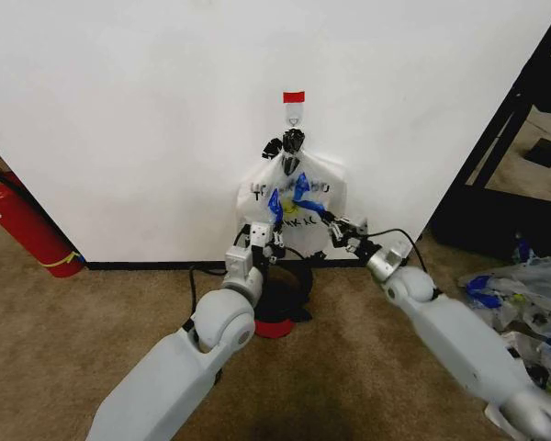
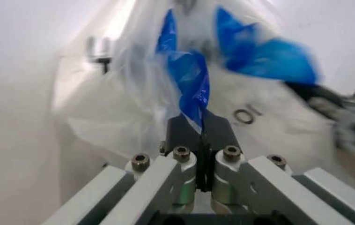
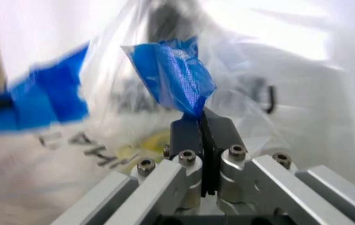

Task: Pick up the garbage bag from the wall and place it over the trash bin.

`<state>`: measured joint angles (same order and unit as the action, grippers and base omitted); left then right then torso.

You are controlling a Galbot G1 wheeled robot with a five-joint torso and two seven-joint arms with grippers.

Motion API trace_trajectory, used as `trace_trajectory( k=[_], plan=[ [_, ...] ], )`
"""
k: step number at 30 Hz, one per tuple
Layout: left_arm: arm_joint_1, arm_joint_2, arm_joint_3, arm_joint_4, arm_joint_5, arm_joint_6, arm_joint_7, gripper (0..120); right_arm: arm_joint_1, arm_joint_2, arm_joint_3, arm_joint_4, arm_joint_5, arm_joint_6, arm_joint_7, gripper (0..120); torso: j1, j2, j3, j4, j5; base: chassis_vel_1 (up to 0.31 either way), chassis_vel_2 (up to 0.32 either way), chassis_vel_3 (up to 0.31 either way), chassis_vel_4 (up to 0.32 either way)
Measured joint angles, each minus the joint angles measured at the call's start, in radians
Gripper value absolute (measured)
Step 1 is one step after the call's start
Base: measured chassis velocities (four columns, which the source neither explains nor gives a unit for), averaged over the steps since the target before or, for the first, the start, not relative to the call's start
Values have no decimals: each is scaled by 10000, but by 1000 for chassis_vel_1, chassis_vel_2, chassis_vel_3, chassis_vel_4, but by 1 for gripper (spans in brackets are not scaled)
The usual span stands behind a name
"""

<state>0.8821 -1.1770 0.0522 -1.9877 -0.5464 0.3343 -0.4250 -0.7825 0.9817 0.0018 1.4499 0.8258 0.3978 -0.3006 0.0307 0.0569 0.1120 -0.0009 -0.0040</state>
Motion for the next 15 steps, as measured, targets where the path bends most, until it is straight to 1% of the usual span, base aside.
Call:
trace_trajectory(
  k=[4, 5, 6, 7, 8, 12, 13, 15],
  plan=[
    [597, -51, -520, -474, 105, -22, 73, 0, -1872, 65, 944, 1650, 633, 62, 1035, 0, 0, 0, -1, -4, 0, 0, 0, 0, 0],
    [735, -59, -654, -609, 113, -23, 86, 0, -2262, 62, 1105, 1985, 630, 86, 1295, 0, -1, 1, -1, -4, 0, 0, 0, 0, 0],
    [735, -59, -654, -609, 113, -23, 86, 0, -2262, 62, 1105, 1985, 630, 86, 1295, 0, -1, 1, -1, -4, 0, 0, 0, 0, 0],
    [881, -67, -796, -744, 121, -23, 100, 0, -2580, 50, 1239, 2234, 567, 112, 1486, 0, -1, 1, -2, -4, -1, 0, 0, 0, 0],
    [1150, -79, -1019, -956, 129, -23, 124, 0, -3100, 17, 1428, 2569, 330, 180, 1665, 0, -1, 1, -2, 3, -2, 0, 0, 0, 0],
    [2057, -122, -1417, -1321, 378, -141, 153, 0, -4576, -49, 1839, 2932, -686, 575, 1811, 0, -2, 1, -2, -1, -1, 0, 0, 0, 0],
    [2057, -122, -1417, -1321, 378, -141, 153, 0, -4576, -49, 1839, 2932, -686, 575, 1811, 0, -2, 1, -2, -1, -1, 0, 0, 0, 0],
    [2566, -181, -1503, -1364, 620, -288, 198, 0, -5179, -43, 1968, 2914, -1113, 821, 1831, 0, -1, 1, 0, -3, 0, 0, 0, 0, 0]
  ],
)
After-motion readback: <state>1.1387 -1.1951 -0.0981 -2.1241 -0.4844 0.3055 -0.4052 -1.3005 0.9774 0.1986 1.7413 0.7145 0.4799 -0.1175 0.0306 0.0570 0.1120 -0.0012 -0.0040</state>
